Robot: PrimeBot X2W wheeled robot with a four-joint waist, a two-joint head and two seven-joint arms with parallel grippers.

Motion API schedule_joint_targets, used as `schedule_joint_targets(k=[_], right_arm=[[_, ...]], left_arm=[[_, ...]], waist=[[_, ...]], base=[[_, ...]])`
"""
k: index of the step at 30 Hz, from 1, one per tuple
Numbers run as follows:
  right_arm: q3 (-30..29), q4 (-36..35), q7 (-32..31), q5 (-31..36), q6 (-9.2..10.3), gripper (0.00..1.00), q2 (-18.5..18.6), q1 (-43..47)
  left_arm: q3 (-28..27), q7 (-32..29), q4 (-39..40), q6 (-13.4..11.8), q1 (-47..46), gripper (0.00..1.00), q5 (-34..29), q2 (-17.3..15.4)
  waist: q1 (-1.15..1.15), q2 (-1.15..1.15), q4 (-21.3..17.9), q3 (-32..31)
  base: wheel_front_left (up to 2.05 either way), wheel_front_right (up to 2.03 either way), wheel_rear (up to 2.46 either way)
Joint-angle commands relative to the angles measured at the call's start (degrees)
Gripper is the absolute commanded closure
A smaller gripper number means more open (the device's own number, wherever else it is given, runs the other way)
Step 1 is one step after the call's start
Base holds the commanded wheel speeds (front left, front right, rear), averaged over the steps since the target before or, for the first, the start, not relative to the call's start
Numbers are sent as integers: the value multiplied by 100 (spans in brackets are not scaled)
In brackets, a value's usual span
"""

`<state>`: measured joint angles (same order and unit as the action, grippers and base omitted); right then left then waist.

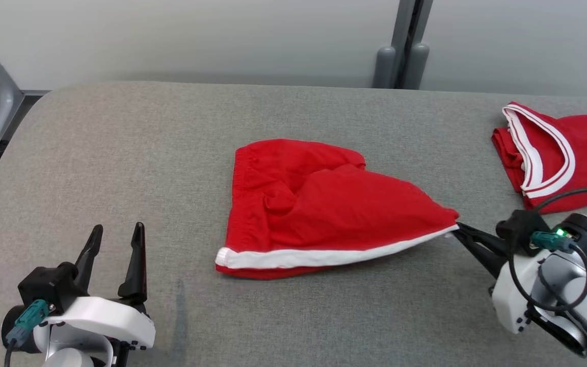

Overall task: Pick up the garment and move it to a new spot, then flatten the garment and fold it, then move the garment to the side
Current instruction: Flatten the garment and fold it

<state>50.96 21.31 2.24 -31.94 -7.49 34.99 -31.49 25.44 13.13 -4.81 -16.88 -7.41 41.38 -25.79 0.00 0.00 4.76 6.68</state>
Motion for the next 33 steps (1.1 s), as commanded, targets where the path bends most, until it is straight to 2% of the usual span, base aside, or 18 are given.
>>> schedule_joint_targets(k=[1,3,6,7,8,9,10,18,24,28,33], right_arm=[[-52,-83,-71,32,-2,100,78,139],[-179,-275,-213,92,-2,98,197,276],[-348,-471,-437,75,-1,89,266,541],[-393,-510,-516,32,-2,84,247,629],[-446,-530,-595,-4,-2,74,219,706],[-501,-556,-661,-44,-2,57,194,782],[-566,-573,-717,-61,-1,0,192,847],[-1228,-713,-952,-88,-2,0,295,1279],[-2173,-957,-769,92,-1,0,260,1613],[-3348,-1179,-316,303,-2,0,-269,2034],[-4283,-1475,96,680,-2,0,-1143,2549]], left_arm=[[6,2,-7,-5,38,0,-2,-1],[23,-19,-17,-2,46,0,2,5],[54,-23,-40,26,4,0,8,15],[60,-28,-48,39,-9,0,11,13],[71,-32,-56,51,-20,0,11,12],[78,-35,-61,50,-27,0,10,12],[82,-32,-64,52,-30,0,8,10],[95,-77,-62,21,17,0,17,-50],[87,-66,-29,-26,119,0,23,-84],[84,-39,11,-62,152,0,14,-93],[100,-29,69,-91,229,0,19,-69]], waist=[[0,0,-79,-18],[0,0,-146,-26],[0,0,-208,-30],[0,0,-227,-29],[0,0,-243,-30],[0,0,-254,-36],[0,0,-264,-41],[0,0,-311,-142],[0,0,-343,-261],[0,0,-357,-370],[0,0,-335,-431]], base=[[0,0,0],[0,0,0],[0,0,0],[0,0,0],[0,0,0],[0,0,0],[0,0,0],[0,0,0],[0,0,0],[0,0,0],[0,0,0]])
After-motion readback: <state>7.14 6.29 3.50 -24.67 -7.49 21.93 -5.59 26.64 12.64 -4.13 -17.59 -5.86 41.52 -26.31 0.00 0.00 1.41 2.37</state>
